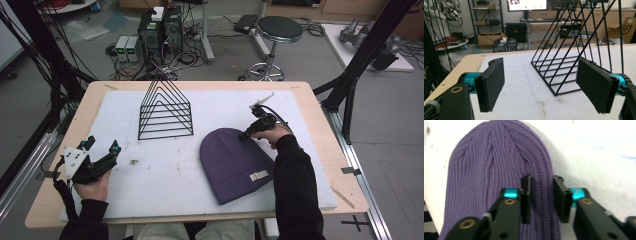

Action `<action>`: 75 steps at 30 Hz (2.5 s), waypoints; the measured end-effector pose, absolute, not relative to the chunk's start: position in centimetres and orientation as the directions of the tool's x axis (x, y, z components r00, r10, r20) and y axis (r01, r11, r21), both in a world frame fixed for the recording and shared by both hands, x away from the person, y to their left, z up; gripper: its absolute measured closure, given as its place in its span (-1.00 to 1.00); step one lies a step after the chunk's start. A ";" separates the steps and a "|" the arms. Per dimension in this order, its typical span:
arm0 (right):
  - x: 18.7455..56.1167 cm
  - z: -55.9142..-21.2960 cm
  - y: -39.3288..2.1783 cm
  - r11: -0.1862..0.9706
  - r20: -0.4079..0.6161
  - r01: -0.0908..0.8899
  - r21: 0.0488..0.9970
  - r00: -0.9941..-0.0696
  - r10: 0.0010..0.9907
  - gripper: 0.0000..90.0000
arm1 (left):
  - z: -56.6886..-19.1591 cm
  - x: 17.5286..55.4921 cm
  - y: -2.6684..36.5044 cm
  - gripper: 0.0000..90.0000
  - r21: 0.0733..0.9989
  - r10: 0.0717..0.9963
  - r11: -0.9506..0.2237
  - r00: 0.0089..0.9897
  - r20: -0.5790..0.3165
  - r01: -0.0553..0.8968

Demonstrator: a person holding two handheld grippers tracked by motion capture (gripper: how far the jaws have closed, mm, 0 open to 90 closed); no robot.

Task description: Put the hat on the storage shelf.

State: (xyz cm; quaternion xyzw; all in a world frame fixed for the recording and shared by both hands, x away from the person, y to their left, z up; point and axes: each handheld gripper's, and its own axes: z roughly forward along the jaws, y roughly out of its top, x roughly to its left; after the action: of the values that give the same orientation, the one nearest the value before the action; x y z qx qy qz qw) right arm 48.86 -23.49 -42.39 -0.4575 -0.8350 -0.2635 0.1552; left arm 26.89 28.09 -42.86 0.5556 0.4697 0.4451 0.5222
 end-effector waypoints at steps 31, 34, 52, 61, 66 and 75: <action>45.7 -38.1 -22.6 0.454 0.369 0.702 0.548 -0.691 0.622 0.84 | -43.0 26.9 27.9 -0.48 0.998 0.985 -0.006 0.173 -0.004 0.061; 44.7 -37.0 -22.2 0.452 0.354 0.667 0.593 -0.720 0.597 0.84 | -43.0 26.9 27.8 -0.48 0.998 0.984 -0.005 0.177 -0.006 0.062; 41.7 -33.3 -19.9 0.380 0.265 0.468 0.798 -0.838 0.477 0.83 | -43.0 27.0 27.6 -0.48 0.998 0.982 -0.006 0.189 -0.007 0.068; 40.7 -31.5 -20.2 0.217 0.269 0.378 0.900 -0.874 0.405 0.83 | -43.1 27.1 27.5 -0.48 0.998 0.980 -0.002 0.197 -0.012 0.069; 40.0 -30.4 -20.1 0.125 0.242 0.306 0.944 -0.898 0.367 0.83 | -43.1 27.1 27.4 -0.48 0.998 0.979 0.005 0.205 -0.019 0.069; 39.3 -28.9 -19.9 -0.082 0.240 0.225 0.971 -0.919 0.312 0.83 | -43.1 27.1 27.4 -0.48 0.998 0.975 0.018 0.221 -0.032 0.066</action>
State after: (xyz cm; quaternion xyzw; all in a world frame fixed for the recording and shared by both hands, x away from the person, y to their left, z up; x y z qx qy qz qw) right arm 39.28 -19.94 -28.92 -0.1984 -0.6767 -0.7084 -0.0305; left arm 27.12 27.42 -43.07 0.5621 0.4630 0.4186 0.5427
